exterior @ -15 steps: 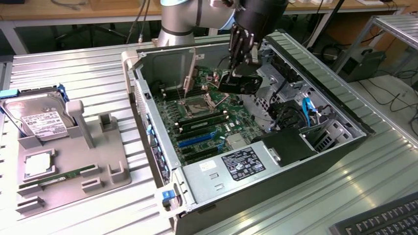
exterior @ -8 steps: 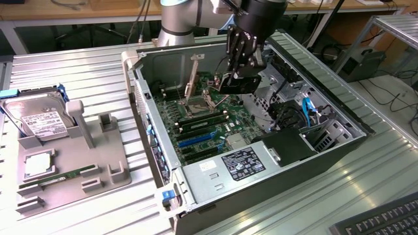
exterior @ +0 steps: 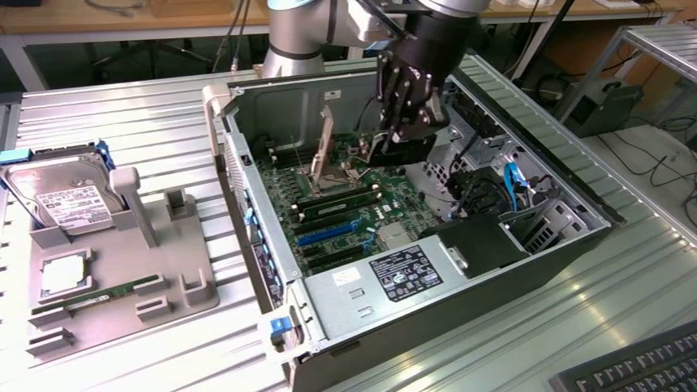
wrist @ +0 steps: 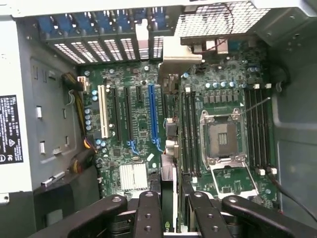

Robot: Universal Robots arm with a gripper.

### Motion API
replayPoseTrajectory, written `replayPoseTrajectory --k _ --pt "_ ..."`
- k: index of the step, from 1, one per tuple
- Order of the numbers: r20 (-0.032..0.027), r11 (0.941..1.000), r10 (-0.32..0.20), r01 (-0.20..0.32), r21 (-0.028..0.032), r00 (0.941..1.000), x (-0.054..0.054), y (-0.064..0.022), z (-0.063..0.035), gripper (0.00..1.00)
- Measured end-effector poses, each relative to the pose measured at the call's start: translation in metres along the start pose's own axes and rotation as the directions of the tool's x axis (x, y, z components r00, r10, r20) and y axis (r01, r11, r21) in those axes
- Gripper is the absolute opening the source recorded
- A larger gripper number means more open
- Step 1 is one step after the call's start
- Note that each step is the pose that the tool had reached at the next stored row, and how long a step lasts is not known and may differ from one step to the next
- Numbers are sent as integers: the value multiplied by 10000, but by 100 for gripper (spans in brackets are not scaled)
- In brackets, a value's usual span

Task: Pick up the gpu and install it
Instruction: 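Insert the gpu into the slot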

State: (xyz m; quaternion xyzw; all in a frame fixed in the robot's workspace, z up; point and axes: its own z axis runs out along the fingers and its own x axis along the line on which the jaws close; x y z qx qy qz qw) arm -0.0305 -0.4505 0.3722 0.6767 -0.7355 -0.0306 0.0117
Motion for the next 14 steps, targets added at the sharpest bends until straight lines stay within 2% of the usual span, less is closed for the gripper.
replayPoseTrajectory --k 2,6,14 --pt "3 10000 -6 6 38 10000 41 17 16 26" --pt "5 10000 -36 36 71 10000 91 65 57 26" --pt "2 9999 -63 63 82 10000 152 249 179 26"
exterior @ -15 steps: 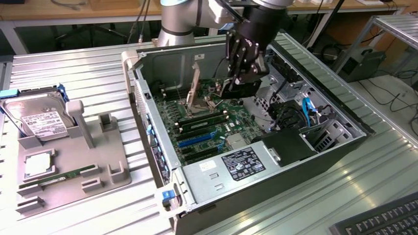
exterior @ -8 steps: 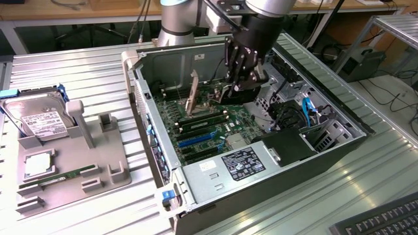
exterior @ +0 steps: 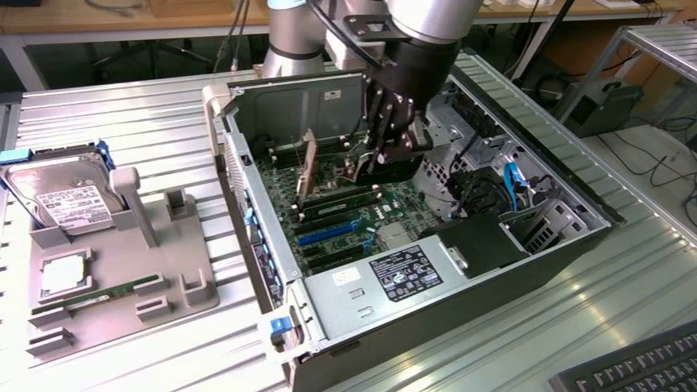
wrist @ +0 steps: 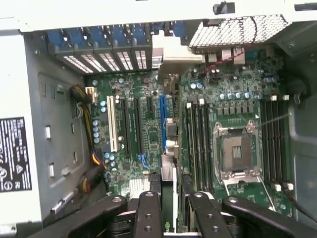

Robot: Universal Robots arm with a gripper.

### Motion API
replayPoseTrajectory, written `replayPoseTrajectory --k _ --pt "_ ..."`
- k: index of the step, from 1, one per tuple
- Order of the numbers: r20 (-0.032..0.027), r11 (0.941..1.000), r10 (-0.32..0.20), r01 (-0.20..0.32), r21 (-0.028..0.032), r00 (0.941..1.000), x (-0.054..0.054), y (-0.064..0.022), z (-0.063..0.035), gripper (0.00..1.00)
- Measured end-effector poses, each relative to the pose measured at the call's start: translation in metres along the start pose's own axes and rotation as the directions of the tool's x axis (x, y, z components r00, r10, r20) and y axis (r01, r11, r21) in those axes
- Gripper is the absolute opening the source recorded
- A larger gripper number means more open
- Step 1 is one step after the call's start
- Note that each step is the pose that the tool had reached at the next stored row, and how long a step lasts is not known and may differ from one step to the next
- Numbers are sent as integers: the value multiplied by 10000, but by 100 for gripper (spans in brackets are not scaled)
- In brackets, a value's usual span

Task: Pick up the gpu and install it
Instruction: 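Insert the gpu into the slot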

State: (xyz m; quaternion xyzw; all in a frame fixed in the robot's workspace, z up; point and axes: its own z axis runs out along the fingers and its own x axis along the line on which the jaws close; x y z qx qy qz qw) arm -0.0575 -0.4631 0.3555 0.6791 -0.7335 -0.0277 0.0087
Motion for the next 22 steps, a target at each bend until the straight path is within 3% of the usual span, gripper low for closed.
replayPoseTrajectory --k 12,22 --pt "-6 9999 -126 126 -2 9999 53 232 205 26" --pt "-26 9985 -553 553 5 9985 62 288 361 26"
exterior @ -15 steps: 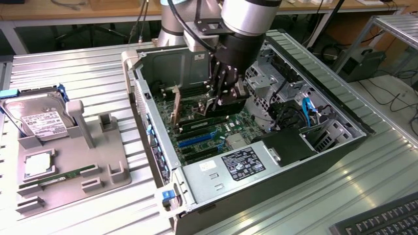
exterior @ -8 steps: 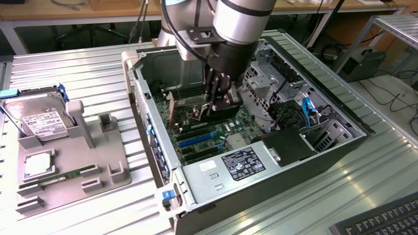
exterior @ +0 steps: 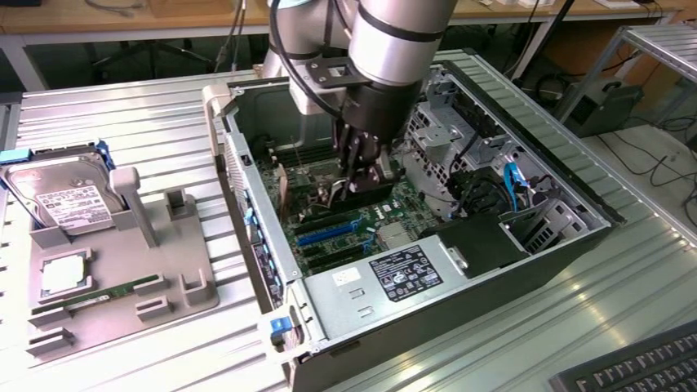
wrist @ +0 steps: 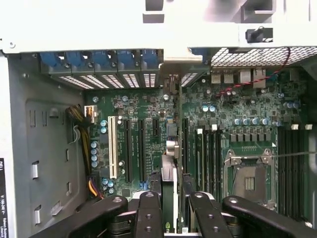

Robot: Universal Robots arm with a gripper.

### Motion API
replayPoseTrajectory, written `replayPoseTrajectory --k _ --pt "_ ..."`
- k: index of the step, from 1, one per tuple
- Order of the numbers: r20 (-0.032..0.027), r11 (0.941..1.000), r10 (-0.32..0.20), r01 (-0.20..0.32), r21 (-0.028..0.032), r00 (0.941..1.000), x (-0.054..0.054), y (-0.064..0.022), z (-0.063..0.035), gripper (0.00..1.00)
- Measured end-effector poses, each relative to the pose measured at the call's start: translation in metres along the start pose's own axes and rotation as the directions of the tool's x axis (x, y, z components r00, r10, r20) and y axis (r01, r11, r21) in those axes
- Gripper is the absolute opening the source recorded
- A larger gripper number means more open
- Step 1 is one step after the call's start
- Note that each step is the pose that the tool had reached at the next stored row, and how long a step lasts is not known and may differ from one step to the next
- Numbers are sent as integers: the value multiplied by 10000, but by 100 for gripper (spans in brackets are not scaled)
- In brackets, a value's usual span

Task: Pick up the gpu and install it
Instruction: 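Insert the gpu into the slot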

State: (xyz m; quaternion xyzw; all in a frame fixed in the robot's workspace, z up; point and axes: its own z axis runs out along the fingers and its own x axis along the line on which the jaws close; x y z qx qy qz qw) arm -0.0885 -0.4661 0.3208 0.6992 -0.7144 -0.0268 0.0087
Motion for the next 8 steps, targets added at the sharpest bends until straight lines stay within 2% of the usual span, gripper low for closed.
replayPoseTrajectory --k 7,8 --pt "3 10000 -63 63 48 10000 3 8 100 26" --pt "-1 9998 -164 164 71 9999 4 24 142 26"
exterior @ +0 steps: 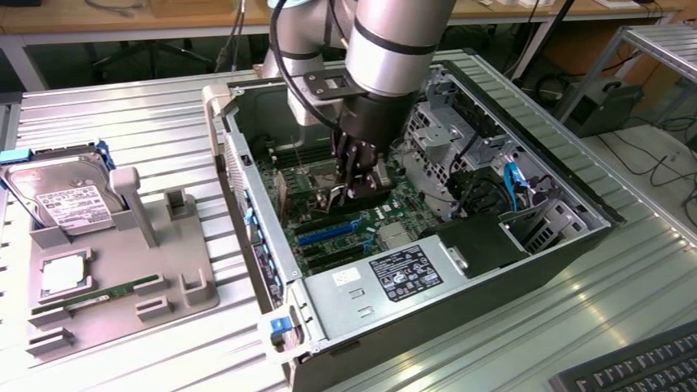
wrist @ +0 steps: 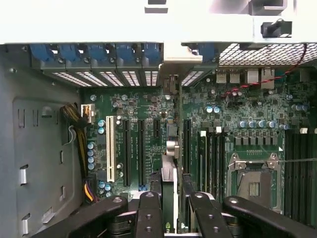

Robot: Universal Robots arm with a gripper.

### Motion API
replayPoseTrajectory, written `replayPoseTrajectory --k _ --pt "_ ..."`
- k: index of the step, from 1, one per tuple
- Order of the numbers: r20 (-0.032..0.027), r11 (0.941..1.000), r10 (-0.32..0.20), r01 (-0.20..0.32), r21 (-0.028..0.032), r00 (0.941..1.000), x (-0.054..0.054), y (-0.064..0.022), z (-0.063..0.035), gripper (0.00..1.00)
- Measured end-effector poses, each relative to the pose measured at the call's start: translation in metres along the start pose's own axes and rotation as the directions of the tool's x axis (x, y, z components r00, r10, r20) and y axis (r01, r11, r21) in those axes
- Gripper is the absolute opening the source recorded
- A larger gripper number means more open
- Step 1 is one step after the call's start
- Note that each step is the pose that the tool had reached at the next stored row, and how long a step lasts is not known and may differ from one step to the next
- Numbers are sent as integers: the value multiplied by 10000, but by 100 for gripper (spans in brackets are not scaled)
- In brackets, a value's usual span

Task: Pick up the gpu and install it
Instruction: 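Insert the gpu into the slot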

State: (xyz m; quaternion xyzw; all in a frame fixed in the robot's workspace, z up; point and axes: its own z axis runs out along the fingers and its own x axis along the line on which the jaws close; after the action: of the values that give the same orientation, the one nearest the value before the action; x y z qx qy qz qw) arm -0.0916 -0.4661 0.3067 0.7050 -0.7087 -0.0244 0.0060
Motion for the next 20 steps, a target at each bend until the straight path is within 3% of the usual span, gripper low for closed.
replayPoseTrajectory --k 1,2,3,6,9,10,12,20 --pt "-4 9999 -70 70 126 10000 2 17 96 26" --pt "-1 9998 -71 71 169 10000 -51 20 193 26" --pt "-5 9997 -71 71 246 10000 -45 83 327 26" --pt "11 9993 257 -258 262 9997 -36 101 374 26" --pt "15 9993 255 -256 261 9997 -14 113 374 26" --pt "110 9993 250 -253 260 9996 -12 135 391 26" --pt "105 9994 238 -241 255 9997 2 173 473 26" --pt "163 9994 223 -227 254 9996 -1 173 484 26"
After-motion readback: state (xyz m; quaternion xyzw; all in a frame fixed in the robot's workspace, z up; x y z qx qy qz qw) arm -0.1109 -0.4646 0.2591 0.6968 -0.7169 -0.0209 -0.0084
